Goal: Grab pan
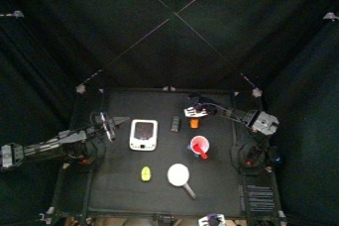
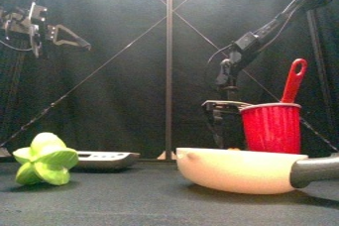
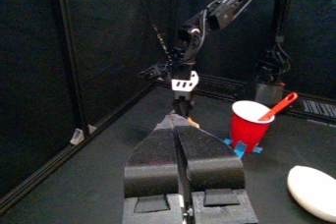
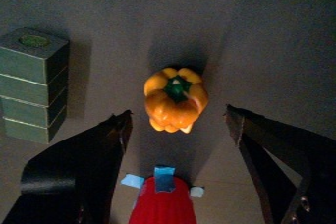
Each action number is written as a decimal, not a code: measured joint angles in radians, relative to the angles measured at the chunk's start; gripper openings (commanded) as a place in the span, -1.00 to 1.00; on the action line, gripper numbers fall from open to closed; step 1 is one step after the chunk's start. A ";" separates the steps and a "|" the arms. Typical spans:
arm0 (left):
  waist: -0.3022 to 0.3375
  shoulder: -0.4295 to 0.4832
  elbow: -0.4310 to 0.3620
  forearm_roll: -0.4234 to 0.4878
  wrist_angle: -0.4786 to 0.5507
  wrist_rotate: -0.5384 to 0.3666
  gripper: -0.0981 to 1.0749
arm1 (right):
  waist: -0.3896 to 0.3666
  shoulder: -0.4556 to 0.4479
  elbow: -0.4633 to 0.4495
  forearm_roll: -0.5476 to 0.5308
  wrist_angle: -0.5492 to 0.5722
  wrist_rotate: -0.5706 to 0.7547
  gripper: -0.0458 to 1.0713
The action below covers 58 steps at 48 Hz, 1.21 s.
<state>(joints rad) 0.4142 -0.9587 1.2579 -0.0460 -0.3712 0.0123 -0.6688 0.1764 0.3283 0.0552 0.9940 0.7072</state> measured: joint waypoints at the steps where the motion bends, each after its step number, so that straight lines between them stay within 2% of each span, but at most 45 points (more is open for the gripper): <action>1: -0.002 0.000 0.000 0.000 0.000 0.000 -0.82 | 0.000 0.000 0.000 0.002 0.000 0.000 0.94; 11: 0.000 0.000 0.000 0.000 0.000 0.002 -0.82 | 0.000 -0.005 0.000 0.000 0.003 -0.012 0.94; 26: -0.002 0.000 0.000 0.002 0.000 0.002 -0.82 | 0.003 -0.071 -0.026 0.006 0.023 -0.051 0.94; 32: 0.000 0.000 0.000 0.000 0.000 0.002 -0.82 | 0.026 -0.095 -0.051 -0.002 0.023 -0.054 0.94; 45: 0.000 0.000 0.000 0.000 0.000 0.002 -0.82 | 0.140 -0.109 -0.109 -0.038 0.011 -0.057 0.94; 58: 0.000 0.000 0.000 0.000 0.000 0.002 -0.82 | 0.278 -0.146 -0.150 -0.133 -0.012 -0.037 0.94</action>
<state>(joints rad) 0.4142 -0.9587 1.2579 -0.0460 -0.3712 0.0138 -0.3912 0.0307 0.1779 -0.0782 0.9817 0.6703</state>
